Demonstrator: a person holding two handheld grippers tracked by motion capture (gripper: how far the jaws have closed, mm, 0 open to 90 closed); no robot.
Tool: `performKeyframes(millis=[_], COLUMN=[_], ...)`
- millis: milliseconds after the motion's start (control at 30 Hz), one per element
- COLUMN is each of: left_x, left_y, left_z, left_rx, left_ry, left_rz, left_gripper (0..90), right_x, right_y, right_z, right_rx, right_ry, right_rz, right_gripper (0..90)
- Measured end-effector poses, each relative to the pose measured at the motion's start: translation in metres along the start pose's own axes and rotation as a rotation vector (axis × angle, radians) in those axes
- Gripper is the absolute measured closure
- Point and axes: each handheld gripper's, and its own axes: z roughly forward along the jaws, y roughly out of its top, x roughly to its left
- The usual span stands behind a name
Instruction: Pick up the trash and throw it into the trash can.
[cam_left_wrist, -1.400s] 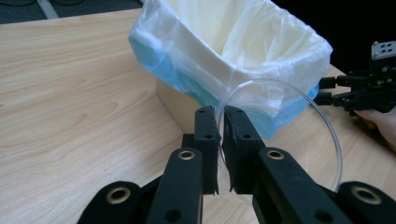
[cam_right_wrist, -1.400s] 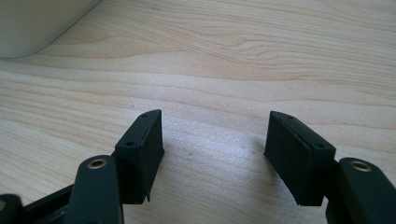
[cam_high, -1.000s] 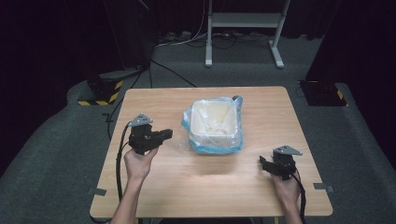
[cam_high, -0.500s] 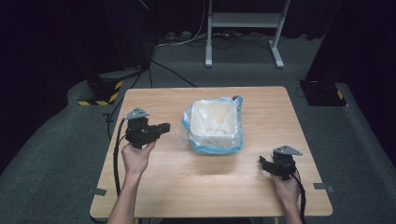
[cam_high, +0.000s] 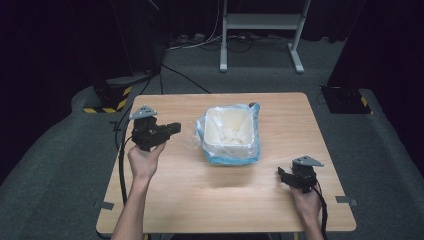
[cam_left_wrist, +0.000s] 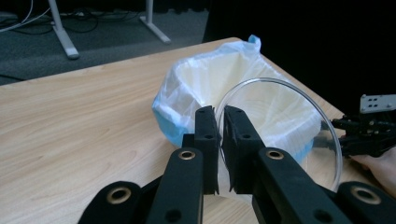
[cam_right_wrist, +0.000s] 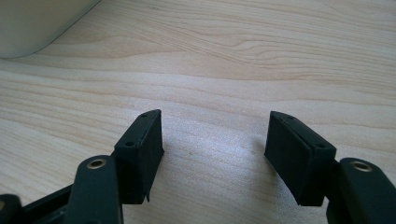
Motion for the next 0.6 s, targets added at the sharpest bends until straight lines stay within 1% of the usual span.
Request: performKeyframes(millis=[67, 133, 167, 200, 333, 467, 500, 600], left_x=[0.0, -0.001, -0.001, -0.002, -0.005, -0.005, -0.006, -0.009], left_y=[0.004, 0.007, 0.008, 0.01, 0.015, 0.022, 0.023, 0.027], left_z=[0.0, 0.001, 0.002, 0.003, 0.007, 0.011, 0.012, 0.017], left_rx=[-0.006, -0.008, -0.01, -0.012, -0.009, -0.009, -0.01, -0.003], left_ry=[-0.01, -0.011, -0.013, -0.015, -0.019, -0.027, -0.03, -0.031], left_rz=[-0.004, 0.003, -0.002, 0.002, 0.014, 0.016, 0.012, 0.025], left_gripper=[84.1, 84.1, 84.0, 84.1, 84.1, 84.1, 84.2, 84.2], right_x=[0.0, 0.0, 0.001, 0.001, 0.001, 0.001, 0.001, 0.001], right_y=[0.0, 0.0, 0.0, 0.0, 0.0, 0.0, 0.0, 0.0], right_z=[0.0, 0.0, 0.0, 0.0, 0.0, 0.0, 0.0, 0.0], right_rx=[0.0, 0.001, 0.0, 0.0, 0.0, 0.001, 0.001, 0.001], right_ry=[0.0, -0.002, -0.004, -0.004, -0.001, -0.001, -0.001, -0.001], right_rz=[0.002, 0.0, -0.004, -0.004, -0.003, -0.003, -0.003, -0.003], right_gripper=[36.5, 36.6, 36.8, 36.8, 36.8, 36.7, 36.8, 36.8])
